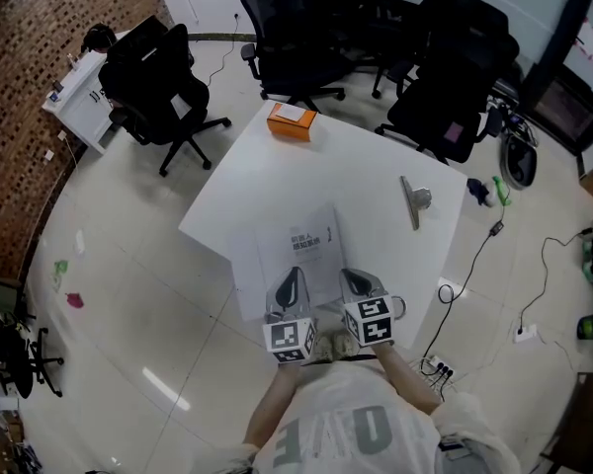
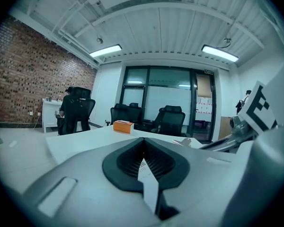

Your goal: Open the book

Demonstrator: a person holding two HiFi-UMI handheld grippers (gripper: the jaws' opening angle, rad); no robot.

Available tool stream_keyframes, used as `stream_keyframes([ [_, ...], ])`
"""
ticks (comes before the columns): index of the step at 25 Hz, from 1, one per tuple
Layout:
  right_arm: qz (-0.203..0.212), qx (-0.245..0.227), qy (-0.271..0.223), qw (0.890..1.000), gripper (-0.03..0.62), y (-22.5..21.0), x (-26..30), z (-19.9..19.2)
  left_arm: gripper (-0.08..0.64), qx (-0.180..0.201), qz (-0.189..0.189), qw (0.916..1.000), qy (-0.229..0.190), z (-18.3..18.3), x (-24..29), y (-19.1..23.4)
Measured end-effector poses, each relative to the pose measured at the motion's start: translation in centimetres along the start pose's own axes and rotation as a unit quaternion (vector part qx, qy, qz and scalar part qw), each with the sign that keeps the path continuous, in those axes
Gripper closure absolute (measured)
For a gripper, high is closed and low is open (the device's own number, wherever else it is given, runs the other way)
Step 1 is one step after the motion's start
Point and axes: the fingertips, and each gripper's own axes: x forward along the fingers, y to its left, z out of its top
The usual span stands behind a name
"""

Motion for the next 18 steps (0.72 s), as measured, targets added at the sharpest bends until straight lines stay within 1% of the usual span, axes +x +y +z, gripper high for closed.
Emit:
stream_keyframes([
  [3,0.031,-0.037,-0.012,0.999,0.591,2.5,-0.3,0.9,0.549,-0.014,0.001,0.9998,0.014,-0.6,-0.2,0.1],
  [7,0.069,-0.075,-0.016,0.995,0.591,5.5,-0.8,0.6,0.557,-0.043,-0.002,0.9986,0.029,-0.9,-0.5,0.7],
  [8,0.077,-0.083,-0.018,0.993,0.591,6.1,-0.8,0.6,0.526,-0.052,-0.005,0.9981,0.031,-0.8,-0.4,1.0],
  [9,0.082,-0.092,-0.020,0.992,0.591,6.6,-0.8,0.7,0.467,-0.061,-0.008,0.9975,0.036,-0.7,-0.2,1.3],
  [11,0.091,-0.104,-0.020,0.990,0.591,7.4,-0.6,0.5,0.435,-0.073,-0.015,0.9959,0.052,-0.9,0.3,1.7],
  [13,0.102,-0.110,-0.020,0.989,0.591,8.0,-0.5,0.1,0.423,-0.082,-0.029,0.9932,0.078,-1.6,0.9,1.5],
  [15,0.109,-0.114,-0.018,0.987,0.591,8.5,-0.5,0.0,0.423,-0.102,-0.050,0.9886,0.099,-2.2,1.5,1.0],
  [18,0.110,-0.116,-0.014,0.987,0.591,8.1,-0.4,-0.4,0.427,-0.141,-0.073,0.9814,0.108,-2.1,1.9,0.5],
])
